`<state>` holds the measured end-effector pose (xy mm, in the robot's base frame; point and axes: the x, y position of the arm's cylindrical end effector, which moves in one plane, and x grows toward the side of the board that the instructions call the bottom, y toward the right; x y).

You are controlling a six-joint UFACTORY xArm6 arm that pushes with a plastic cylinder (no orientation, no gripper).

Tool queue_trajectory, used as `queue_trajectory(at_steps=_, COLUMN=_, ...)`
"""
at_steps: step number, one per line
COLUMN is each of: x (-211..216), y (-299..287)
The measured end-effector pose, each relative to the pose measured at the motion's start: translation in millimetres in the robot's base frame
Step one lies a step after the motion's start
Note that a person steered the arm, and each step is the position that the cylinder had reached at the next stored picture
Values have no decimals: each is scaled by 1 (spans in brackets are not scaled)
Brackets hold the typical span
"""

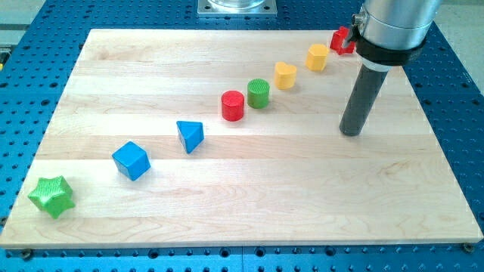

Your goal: Move your arm to the bottom right of the red star

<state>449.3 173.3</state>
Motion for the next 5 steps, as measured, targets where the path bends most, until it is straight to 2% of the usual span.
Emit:
queue_trajectory(at_steps=2, x=0, y=-4)
queue_trajectory(at_steps=4, x=18, y=-10)
queue_trajectory(at_steps=5, x=6, y=-10)
